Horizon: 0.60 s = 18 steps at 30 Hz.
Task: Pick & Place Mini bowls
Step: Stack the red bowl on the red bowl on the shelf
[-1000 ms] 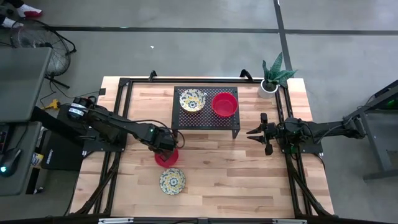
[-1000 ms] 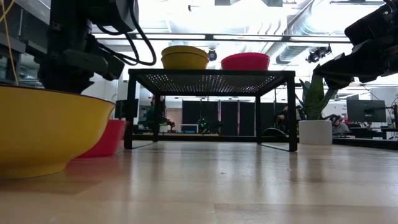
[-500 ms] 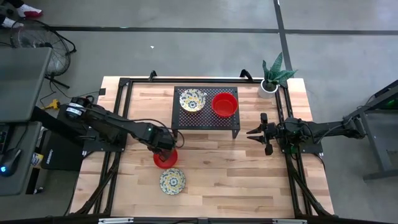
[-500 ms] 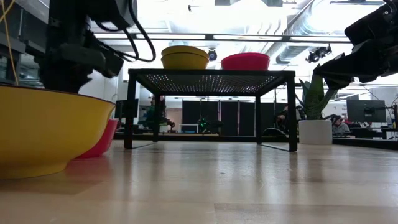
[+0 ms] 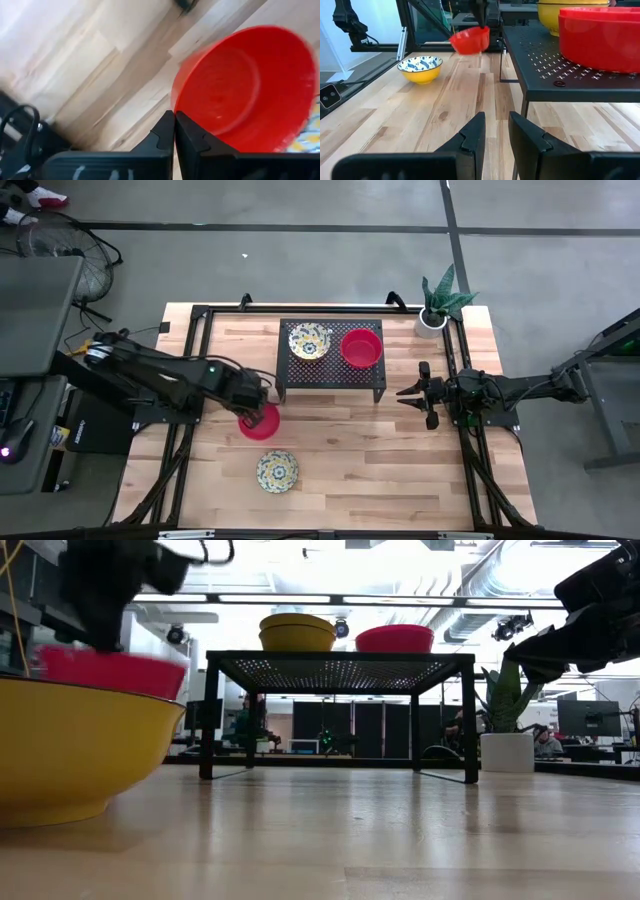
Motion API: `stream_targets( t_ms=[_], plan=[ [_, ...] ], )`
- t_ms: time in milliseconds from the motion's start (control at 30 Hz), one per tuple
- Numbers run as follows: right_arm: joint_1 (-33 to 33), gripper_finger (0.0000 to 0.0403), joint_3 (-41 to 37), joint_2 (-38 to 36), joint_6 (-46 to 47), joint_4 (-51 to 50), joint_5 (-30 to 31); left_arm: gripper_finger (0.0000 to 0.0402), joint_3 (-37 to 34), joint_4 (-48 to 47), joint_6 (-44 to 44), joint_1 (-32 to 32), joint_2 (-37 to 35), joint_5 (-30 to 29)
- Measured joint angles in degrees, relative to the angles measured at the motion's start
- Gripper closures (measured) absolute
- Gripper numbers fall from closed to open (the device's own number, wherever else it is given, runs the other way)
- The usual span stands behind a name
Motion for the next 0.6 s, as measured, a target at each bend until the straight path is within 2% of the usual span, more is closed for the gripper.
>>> stream_targets(
  t_ms=[133, 400, 600],
  plan=[
    [0.00, 0.0329, -0.02, -0.03, -0.01, 0.00, -0.02, 0.0401, 5.04, -3.88, 0.38, 0.00, -1.21, -1.49],
    [0.02, 0.0329, -0.02, 0.01, 0.00, 0.00, -0.02, 0.0401, 19.42, -10.97, 3.24, 0.06, -0.57, -6.12],
    [0.00, 0.0329, -0.02, 0.00, 0.00, 0.00, -0.01, 0.0401, 28.82, -10.77, 8.72, 4.43, 3.08, -7.81]
  ],
)
